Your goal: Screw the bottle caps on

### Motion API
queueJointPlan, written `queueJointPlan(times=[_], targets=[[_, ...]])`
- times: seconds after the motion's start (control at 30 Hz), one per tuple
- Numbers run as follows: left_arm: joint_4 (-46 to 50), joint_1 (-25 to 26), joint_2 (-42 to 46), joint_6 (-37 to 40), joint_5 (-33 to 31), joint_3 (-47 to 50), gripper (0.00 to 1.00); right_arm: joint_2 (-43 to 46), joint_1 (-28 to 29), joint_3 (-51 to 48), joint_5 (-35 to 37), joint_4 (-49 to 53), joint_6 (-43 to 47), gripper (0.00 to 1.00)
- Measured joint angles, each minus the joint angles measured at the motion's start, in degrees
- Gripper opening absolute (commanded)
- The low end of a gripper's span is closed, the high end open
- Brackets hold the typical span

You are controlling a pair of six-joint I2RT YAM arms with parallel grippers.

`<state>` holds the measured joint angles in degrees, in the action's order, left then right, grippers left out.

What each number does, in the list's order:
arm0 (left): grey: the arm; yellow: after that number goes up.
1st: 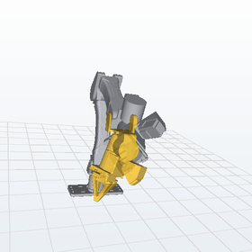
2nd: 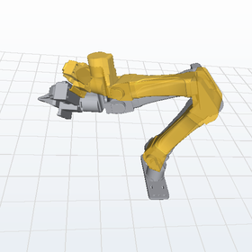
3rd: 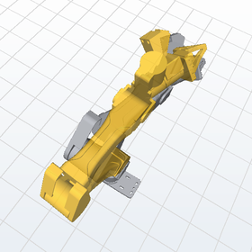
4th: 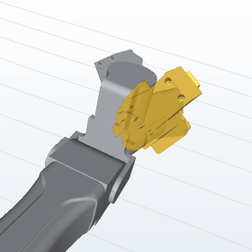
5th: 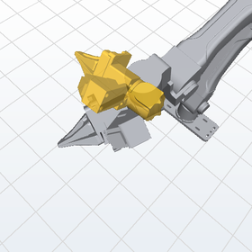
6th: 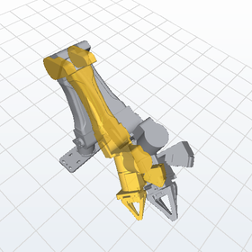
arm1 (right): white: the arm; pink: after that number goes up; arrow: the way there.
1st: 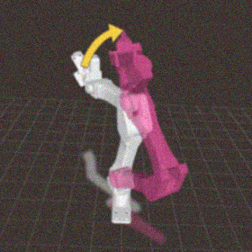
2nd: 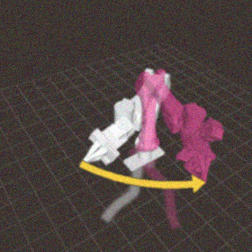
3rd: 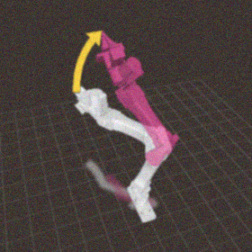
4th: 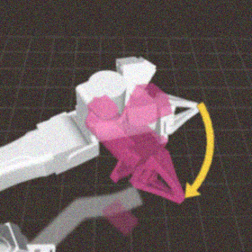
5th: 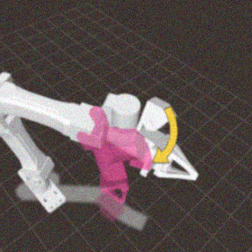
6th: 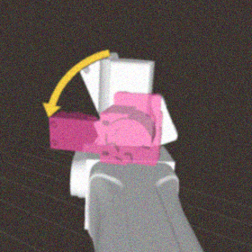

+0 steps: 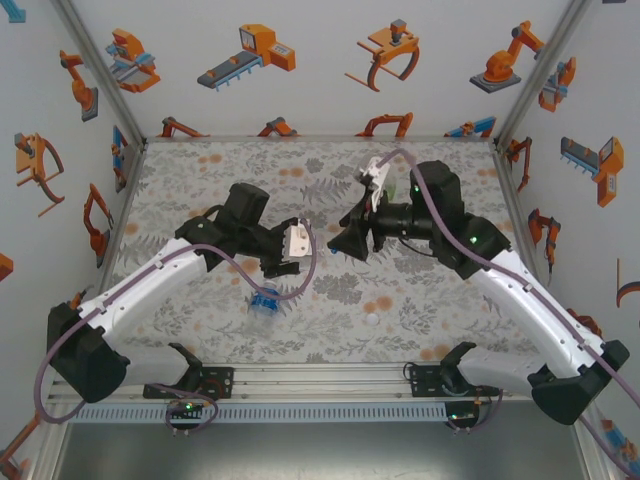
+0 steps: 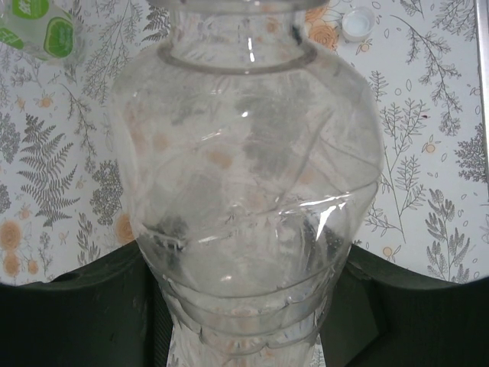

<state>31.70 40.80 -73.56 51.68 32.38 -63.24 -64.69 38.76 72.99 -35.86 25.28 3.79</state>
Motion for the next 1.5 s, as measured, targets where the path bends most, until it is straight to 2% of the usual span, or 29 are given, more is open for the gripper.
queueJointPlan(times=[0.17, 0.4, 0.67, 0.87, 1.5], targets=[[0.0, 0.0, 0.0, 0.0, 0.8, 0.0, 0.00, 0.0, 1.2, -0.6, -3.6, 3.9, 19.1, 0.53], [0.0, 0.0, 0.0, 0.0, 1.3, 0.0, 0.00, -0.8, 2.1, -1.6, -5.1, 4.4, 28.8, 0.45], [0.2, 0.0, 0.0, 0.0, 1.6, 0.0, 0.00, -1.2, 2.9, -3.8, -4.5, 3.2, 30.7, 0.39], [0.3, 0.0, 0.0, 0.0, 1.7, 0.0, 0.00, -1.2, 3.2, -4.4, -4.4, 1.9, 30.5, 0.43], [0.7, 0.0, -0.3, 0.0, 1.7, -0.1, 0.00, -0.2, 4.2, -5.9, -2.2, -0.4, 29.0, 0.42]])
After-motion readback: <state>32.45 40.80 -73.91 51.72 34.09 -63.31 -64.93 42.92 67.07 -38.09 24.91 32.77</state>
